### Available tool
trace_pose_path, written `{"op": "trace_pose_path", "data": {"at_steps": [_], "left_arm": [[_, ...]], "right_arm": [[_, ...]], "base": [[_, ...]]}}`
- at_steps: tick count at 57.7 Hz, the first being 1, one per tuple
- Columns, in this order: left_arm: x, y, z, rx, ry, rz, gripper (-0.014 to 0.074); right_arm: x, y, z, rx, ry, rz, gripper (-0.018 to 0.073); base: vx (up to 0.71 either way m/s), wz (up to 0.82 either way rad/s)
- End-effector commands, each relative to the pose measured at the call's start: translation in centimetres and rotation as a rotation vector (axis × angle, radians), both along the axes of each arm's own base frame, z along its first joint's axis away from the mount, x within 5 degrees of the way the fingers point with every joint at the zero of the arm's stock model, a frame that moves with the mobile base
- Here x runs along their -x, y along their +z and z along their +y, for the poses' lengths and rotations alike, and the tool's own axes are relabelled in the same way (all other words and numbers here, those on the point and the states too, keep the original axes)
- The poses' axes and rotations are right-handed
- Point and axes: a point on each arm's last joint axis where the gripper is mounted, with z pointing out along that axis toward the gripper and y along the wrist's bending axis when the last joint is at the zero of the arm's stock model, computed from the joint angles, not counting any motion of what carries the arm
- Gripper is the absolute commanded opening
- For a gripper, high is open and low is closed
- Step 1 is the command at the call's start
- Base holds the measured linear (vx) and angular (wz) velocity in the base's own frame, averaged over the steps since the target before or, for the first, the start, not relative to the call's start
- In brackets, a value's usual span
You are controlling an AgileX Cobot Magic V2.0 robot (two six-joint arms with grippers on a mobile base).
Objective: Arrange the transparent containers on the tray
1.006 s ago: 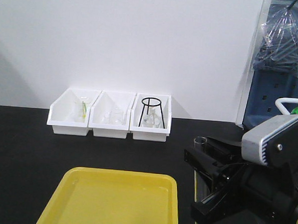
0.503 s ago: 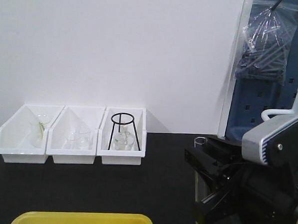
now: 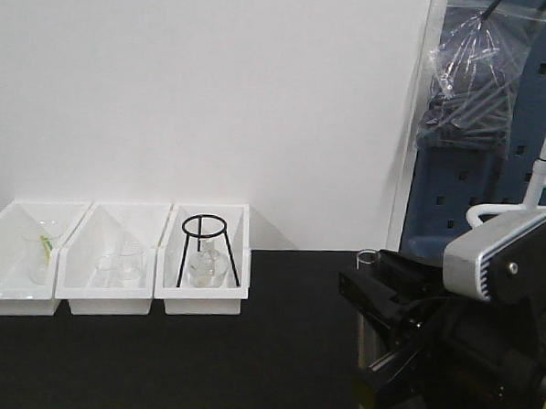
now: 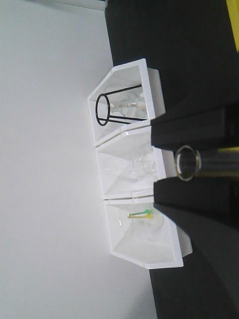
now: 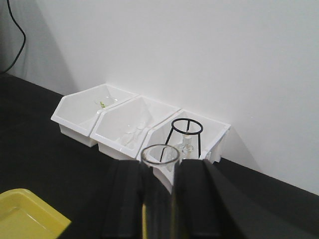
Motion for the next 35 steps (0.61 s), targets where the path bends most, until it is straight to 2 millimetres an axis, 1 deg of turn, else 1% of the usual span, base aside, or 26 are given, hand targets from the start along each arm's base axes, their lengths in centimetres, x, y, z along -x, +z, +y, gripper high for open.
{"op": "trace_pose_path", "data": {"at_steps": [1, 35], "left_arm": [[0.06, 1.26, -0.43, 0.014, -0.046, -0.069, -0.0003], [0.06, 1.26, -0.44, 0.014, -0.047, -0.07, -0.0003]], "right_arm": [[0.55, 2.02, 0.04, -0.063, 0.038, -0.086, -0.0011], [0.55, 2.02, 0.04, -0.063, 0.038, -0.086, -0.0011]], "base": [[0.01, -0.02], [0.0, 0.0]]}}
